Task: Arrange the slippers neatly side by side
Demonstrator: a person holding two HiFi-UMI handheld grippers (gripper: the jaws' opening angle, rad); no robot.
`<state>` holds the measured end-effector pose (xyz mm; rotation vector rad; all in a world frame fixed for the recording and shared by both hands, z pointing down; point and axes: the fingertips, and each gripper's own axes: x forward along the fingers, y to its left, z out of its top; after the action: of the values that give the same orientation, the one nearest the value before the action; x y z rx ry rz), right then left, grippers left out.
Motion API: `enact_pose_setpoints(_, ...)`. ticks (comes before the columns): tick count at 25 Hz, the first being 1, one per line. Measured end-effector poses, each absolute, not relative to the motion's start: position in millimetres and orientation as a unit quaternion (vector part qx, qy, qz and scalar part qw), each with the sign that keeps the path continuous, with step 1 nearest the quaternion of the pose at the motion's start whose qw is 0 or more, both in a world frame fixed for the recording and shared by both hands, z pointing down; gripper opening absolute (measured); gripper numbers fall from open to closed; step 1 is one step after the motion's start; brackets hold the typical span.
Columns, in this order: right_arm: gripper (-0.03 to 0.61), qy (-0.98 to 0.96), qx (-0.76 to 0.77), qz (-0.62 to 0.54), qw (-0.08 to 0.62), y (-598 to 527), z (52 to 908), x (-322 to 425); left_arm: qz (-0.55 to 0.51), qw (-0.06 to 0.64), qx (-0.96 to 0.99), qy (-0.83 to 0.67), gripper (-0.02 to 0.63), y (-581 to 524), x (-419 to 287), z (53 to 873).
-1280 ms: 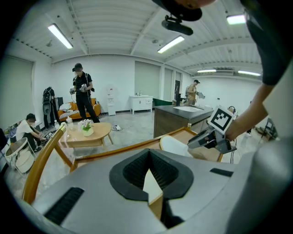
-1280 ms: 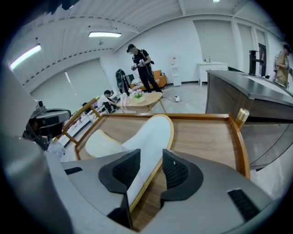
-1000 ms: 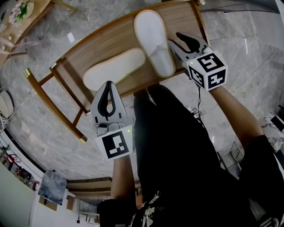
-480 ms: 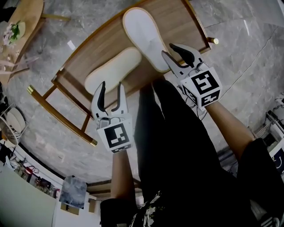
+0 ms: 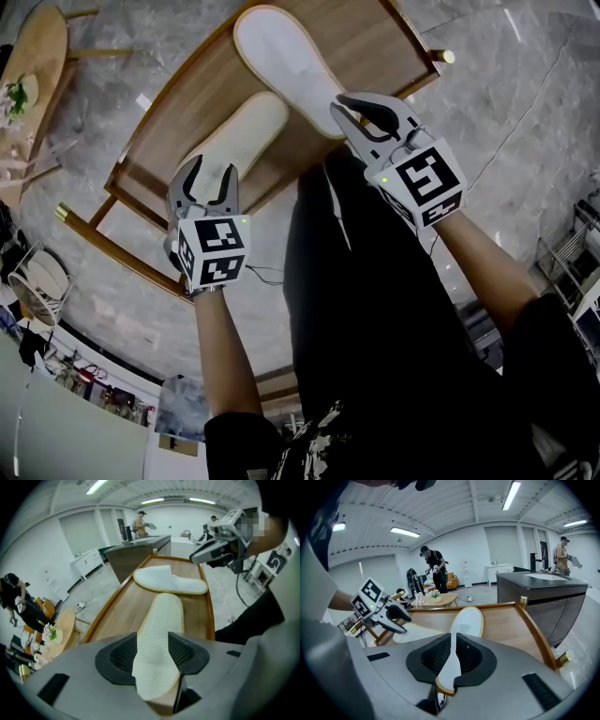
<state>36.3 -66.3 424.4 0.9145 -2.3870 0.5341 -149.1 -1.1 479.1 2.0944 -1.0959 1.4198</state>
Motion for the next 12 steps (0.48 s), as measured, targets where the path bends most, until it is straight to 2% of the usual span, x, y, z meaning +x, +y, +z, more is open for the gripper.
enact_pose_setpoints(12, 0.026, -0.910, 0.231, 0.194, 0.285, 11, 423, -33, 0.527, 0.198, 0.776, -0.284, 0.207, -24, -144, 503)
